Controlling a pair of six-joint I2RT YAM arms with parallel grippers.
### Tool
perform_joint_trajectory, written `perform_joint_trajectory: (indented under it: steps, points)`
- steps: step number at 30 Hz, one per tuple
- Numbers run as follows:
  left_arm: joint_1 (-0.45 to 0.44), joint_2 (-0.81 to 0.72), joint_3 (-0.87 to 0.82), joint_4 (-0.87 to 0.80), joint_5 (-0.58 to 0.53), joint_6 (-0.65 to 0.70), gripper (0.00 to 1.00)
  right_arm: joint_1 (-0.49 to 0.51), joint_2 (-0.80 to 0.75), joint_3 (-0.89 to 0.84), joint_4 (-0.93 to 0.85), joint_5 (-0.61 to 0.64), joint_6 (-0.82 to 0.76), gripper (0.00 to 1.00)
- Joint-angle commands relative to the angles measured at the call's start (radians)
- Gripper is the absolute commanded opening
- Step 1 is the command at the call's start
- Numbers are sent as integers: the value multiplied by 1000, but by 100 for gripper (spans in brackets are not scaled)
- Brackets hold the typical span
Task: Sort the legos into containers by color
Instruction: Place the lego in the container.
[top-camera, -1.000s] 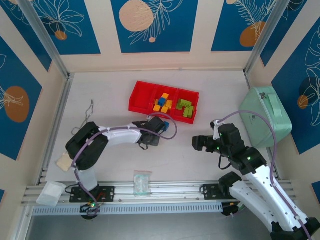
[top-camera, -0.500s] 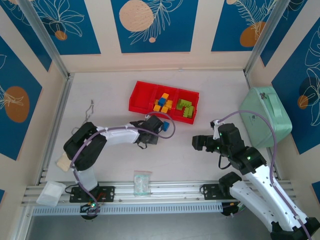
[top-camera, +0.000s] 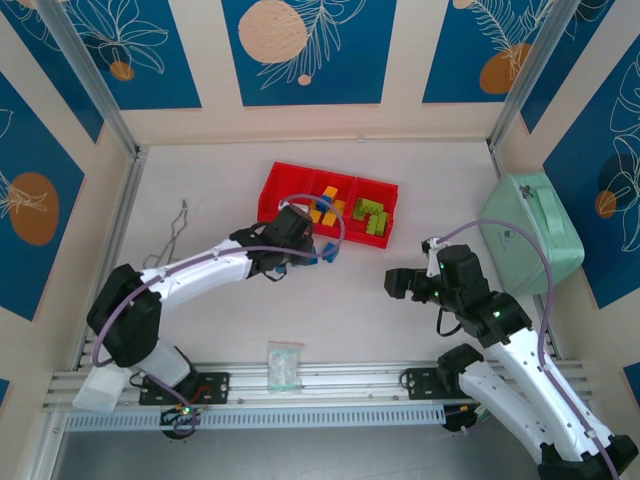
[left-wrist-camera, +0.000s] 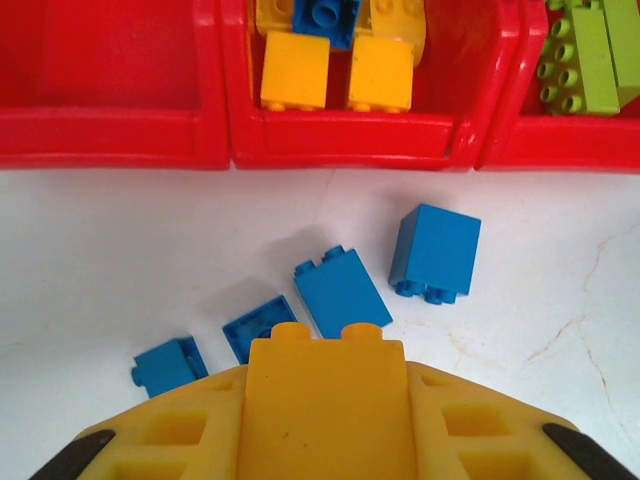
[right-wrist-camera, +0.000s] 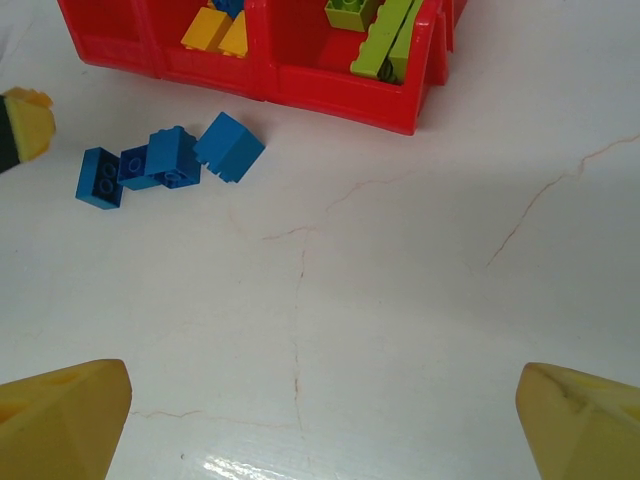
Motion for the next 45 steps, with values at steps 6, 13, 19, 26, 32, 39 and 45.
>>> perform_joint_trajectory:
  steps: [6, 13, 19, 26, 32, 39, 45]
  points:
    - [70, 79, 198, -65, 50, 100, 31, -8, -4, 8, 4, -24, 7, 99]
    - [100, 309, 505, -66, 105, 176, 33, -7, -11, 12, -7, -21, 14, 99]
    - [128, 428, 666, -72, 110, 179, 33, -5, -29, 18, -23, -6, 14, 99]
    - [148, 484, 719, -75, 175, 172, 33, -5, -15, 14, -16, 1, 20, 99]
    - [148, 583, 807, -64, 223, 186, 36, -5, -12, 18, -24, -4, 19, 99]
    - [154, 703, 931, -86, 195, 226, 56, 5, -16, 26, -37, -2, 27, 99]
    - [154, 753, 999, -89, 214, 284, 78, 42, -20, 24, -46, 31, 45, 99]
